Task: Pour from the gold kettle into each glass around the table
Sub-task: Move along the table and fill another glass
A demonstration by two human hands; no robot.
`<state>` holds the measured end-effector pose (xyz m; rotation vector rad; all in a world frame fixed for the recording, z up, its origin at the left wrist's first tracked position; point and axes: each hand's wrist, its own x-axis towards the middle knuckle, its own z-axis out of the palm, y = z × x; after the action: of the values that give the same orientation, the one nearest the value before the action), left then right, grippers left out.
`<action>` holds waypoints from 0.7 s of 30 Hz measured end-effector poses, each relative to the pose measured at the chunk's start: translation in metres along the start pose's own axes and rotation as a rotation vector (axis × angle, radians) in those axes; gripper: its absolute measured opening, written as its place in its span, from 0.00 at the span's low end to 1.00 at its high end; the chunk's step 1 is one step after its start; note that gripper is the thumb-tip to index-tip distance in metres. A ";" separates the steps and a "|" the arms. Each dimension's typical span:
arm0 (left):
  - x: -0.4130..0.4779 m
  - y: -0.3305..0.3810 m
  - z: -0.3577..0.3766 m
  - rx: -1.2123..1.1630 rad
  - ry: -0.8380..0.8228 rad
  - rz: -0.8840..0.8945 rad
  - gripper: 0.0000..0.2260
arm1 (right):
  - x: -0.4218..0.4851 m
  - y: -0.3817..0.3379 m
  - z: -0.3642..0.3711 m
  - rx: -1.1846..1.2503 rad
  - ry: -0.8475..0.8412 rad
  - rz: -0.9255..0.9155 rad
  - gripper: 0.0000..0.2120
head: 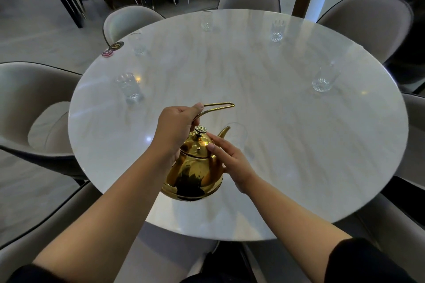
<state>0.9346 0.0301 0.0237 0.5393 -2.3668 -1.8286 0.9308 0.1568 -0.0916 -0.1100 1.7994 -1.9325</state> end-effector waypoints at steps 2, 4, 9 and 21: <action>0.001 0.001 0.000 0.019 -0.010 0.000 0.20 | -0.001 0.000 0.000 0.012 0.003 -0.003 0.25; 0.002 0.001 0.001 0.032 -0.016 0.005 0.20 | -0.003 -0.001 0.001 0.018 0.006 -0.006 0.24; 0.002 0.002 0.001 0.061 -0.030 0.004 0.20 | -0.007 -0.002 0.003 0.046 0.004 -0.005 0.23; 0.003 0.010 0.004 0.123 -0.040 -0.017 0.19 | -0.008 -0.002 0.005 0.053 0.010 0.045 0.20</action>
<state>0.9284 0.0351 0.0320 0.5420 -2.5219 -1.7244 0.9387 0.1555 -0.0871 -0.0417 1.7407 -1.9516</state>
